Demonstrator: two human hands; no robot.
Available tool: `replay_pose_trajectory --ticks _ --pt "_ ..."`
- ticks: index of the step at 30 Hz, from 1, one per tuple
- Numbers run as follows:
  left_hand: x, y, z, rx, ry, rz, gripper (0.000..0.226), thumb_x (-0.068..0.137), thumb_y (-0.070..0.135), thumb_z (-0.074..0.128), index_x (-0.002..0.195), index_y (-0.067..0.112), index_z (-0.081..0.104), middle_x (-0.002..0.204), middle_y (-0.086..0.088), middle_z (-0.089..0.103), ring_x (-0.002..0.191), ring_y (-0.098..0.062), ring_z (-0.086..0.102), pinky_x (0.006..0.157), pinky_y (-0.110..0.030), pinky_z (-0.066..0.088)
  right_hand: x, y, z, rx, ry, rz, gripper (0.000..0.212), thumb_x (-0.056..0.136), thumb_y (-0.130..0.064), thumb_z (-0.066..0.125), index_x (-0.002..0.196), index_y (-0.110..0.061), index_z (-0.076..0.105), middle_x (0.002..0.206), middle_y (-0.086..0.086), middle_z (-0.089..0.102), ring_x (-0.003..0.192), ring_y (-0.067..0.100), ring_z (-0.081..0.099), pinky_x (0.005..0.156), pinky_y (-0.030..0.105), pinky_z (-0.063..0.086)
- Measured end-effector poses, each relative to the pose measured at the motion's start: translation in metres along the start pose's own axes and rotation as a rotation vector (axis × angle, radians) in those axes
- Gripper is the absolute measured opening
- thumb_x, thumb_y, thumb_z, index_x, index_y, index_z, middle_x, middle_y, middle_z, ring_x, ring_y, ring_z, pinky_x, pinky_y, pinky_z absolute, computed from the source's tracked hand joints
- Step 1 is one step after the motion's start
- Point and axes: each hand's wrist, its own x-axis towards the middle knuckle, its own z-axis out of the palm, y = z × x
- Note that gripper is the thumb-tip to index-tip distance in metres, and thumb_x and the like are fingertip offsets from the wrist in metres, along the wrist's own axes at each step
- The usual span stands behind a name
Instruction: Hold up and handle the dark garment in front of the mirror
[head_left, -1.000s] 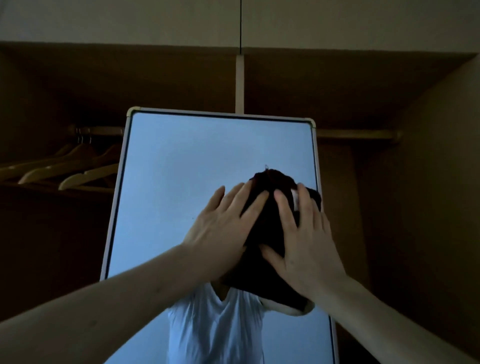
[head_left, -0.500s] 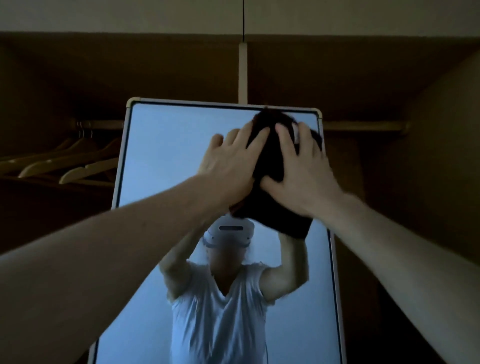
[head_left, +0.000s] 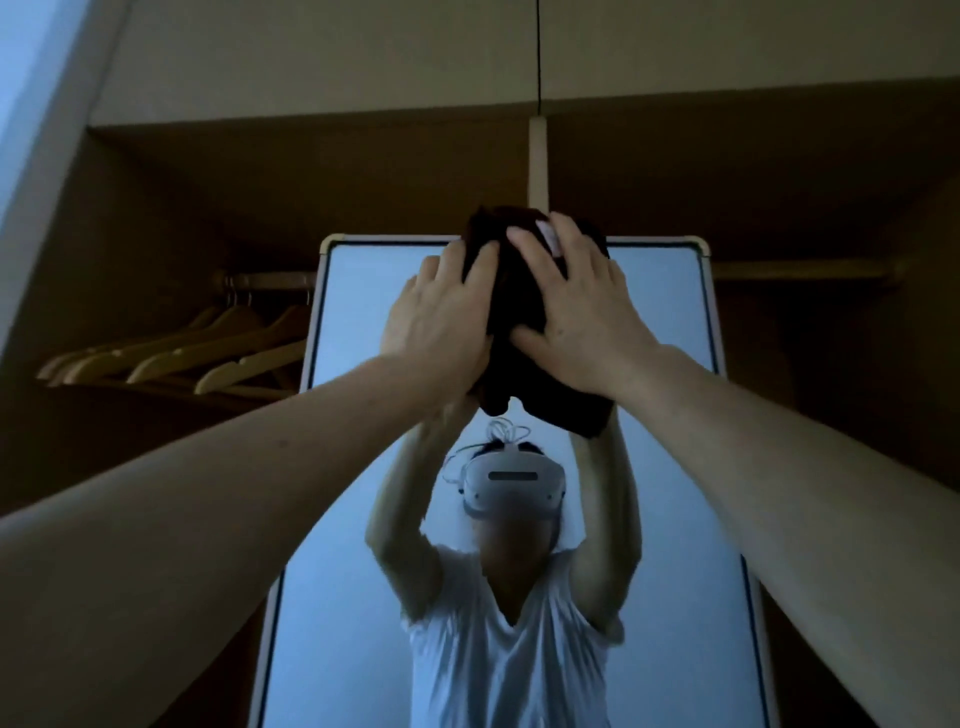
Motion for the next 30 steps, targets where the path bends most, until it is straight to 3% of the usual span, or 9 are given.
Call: replay_pose_trajectory --ticks 5,9,11,16,18,23,28,30 --pt "-0.040 -0.004 0.008 -0.070 -0.032 0.007 0.070 0.091 0.022 0.051 0.150 0.016 0.014 0.151 -0.012 0.021 0.130 -0.033 0.030 0.093 -0.043 0.042 -0.037 -0.015 0.018 0.044 0.065 -0.005 0.079 0.078 -0.052 0.038 0.149 -0.026 0.015 0.156 0.014 0.005 0.140 0.041 0.013 0.113 0.052 0.012" --pt "-0.105 -0.019 0.019 -0.079 -0.064 0.135 0.068 0.081 0.032 0.047 0.141 0.004 0.036 0.135 -0.024 0.045 0.111 -0.040 0.052 0.066 -0.042 0.055 -0.092 -0.038 0.039 0.063 0.030 -0.075 0.079 0.076 -0.055 0.042 0.146 -0.025 0.021 0.154 0.018 0.016 0.136 0.044 0.023 0.110 0.055 0.018" --pt "-0.116 -0.026 0.023 -0.083 -0.095 0.138 0.069 0.080 0.036 0.041 0.140 0.003 0.037 0.132 -0.024 0.048 0.108 -0.039 0.055 0.060 -0.038 0.056 -0.100 -0.043 0.042 0.046 0.009 -0.095 0.079 0.076 -0.057 0.043 0.146 -0.026 0.023 0.153 0.018 0.018 0.134 0.043 0.025 0.110 0.055 0.019" --pt "-0.088 -0.037 0.023 -0.145 -0.046 -0.057 0.075 0.090 0.021 0.052 0.152 0.016 0.010 0.148 -0.011 0.024 0.128 -0.029 0.034 0.084 -0.035 0.047 -0.038 -0.043 0.031 -0.026 -0.071 -0.193 0.080 0.075 -0.056 0.044 0.146 -0.030 0.020 0.155 0.010 0.011 0.140 0.037 0.015 0.113 0.050 0.011" --pt "-0.072 -0.044 0.021 -0.195 -0.020 -0.114 0.073 0.092 0.022 0.052 0.151 0.020 0.009 0.146 -0.008 0.026 0.126 -0.026 0.034 0.085 -0.035 0.046 -0.017 -0.044 0.031 -0.030 -0.063 -0.213 0.080 0.074 -0.052 0.048 0.147 -0.030 0.022 0.155 0.008 0.012 0.140 0.034 0.014 0.114 0.047 0.009" --pt "-0.069 -0.045 0.013 -0.161 -0.047 -0.091 0.071 0.092 0.023 0.054 0.150 0.019 0.013 0.143 -0.008 0.028 0.124 -0.026 0.036 0.086 -0.035 0.046 -0.023 -0.046 0.032 0.037 -0.028 -0.197 0.077 0.075 -0.050 0.046 0.146 -0.027 0.027 0.154 0.010 0.016 0.140 0.034 0.016 0.114 0.047 0.012" --pt "-0.108 -0.020 0.007 -0.094 -0.187 0.048 0.071 0.095 0.026 0.045 0.151 0.015 0.005 0.149 -0.010 0.017 0.129 -0.028 0.030 0.087 -0.034 0.043 -0.080 -0.029 0.033 0.032 -0.031 -0.267 0.070 0.078 -0.050 0.047 0.141 -0.022 0.033 0.150 0.017 0.026 0.133 0.038 0.029 0.109 0.050 0.024" --pt "-0.095 -0.011 0.006 -0.086 -0.166 0.048 0.074 0.093 0.028 0.050 0.151 0.015 0.006 0.148 -0.010 0.018 0.127 -0.029 0.031 0.087 -0.036 0.043 -0.073 -0.015 0.025 -0.027 -0.031 -0.287 0.070 0.079 -0.048 0.045 0.141 -0.019 0.033 0.148 0.020 0.029 0.130 0.041 0.033 0.106 0.052 0.029"
